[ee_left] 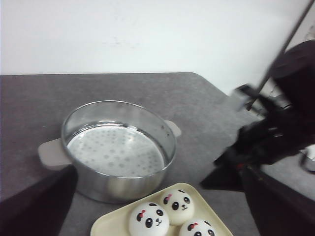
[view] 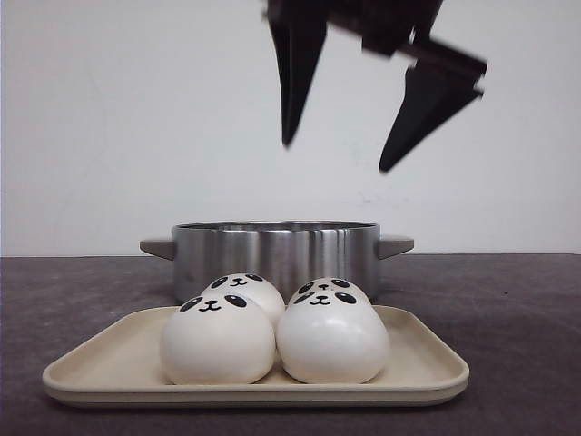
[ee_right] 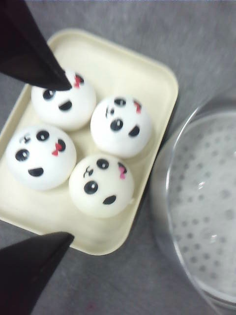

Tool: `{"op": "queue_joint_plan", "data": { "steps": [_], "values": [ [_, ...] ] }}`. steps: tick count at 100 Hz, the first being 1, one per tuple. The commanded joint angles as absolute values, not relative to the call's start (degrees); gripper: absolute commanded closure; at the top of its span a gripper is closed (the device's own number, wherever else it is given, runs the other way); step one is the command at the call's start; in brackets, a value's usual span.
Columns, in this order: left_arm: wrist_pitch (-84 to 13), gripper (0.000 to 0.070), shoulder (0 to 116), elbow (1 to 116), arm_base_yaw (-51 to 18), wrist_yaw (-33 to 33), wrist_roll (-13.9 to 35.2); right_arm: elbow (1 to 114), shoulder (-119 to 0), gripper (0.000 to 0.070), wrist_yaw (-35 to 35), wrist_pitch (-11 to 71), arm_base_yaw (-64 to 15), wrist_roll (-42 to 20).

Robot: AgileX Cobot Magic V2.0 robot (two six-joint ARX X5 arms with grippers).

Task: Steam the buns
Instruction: 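Lower the right gripper onto the farther panda bun nearest it and grasp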

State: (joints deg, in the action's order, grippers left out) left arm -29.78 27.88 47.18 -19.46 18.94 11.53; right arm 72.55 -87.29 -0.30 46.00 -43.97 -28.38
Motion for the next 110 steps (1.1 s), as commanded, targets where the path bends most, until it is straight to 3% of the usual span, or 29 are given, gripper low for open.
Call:
{"op": "queue_joint_plan", "data": {
  "steps": [1, 61, 75, 89, 97, 108, 110],
  "values": [
    [-29.0, 0.0, 28.0, 48.1, -19.9, 19.1, 10.9, 73.5, -91.0, 0.0173, -0.2, 45.5, -44.2, -29.6],
    [-28.9, 0.0, 28.0, 48.1, -21.0, 19.1, 10.9, 73.5, -105.7, 0.0174, -0.6, 40.4, -42.1, -31.1],
    [-28.9, 0.0, 28.0, 48.1, -21.0, 19.1, 10.3, 73.5, -107.0, 0.0242, -0.8, 40.5, -41.8, -31.4],
    [-29.0, 0.0, 28.0, 48.1, -21.5, 19.1, 9.6, 73.5, -107.3, 0.0253, -0.9, 40.2, -41.4, -32.5],
    [-28.9, 0.0, 28.0, 48.1, -21.8, 19.1, 9.5, 73.5, -107.3, 0.0371, -1.1, 39.9, -41.3, -32.7],
    [-29.0, 0.0, 28.0, 48.1, -22.2, 19.1, 9.5, 73.5, -107.3, 0.0675, -1.4, 41.1, -40.8, -32.6],
    [-29.0, 0.0, 28.0, 48.1, -22.2, 19.1, 9.5, 73.5, -107.3, 0.07, -1.3, 41.1, -40.8, -32.6]
  ]
}}
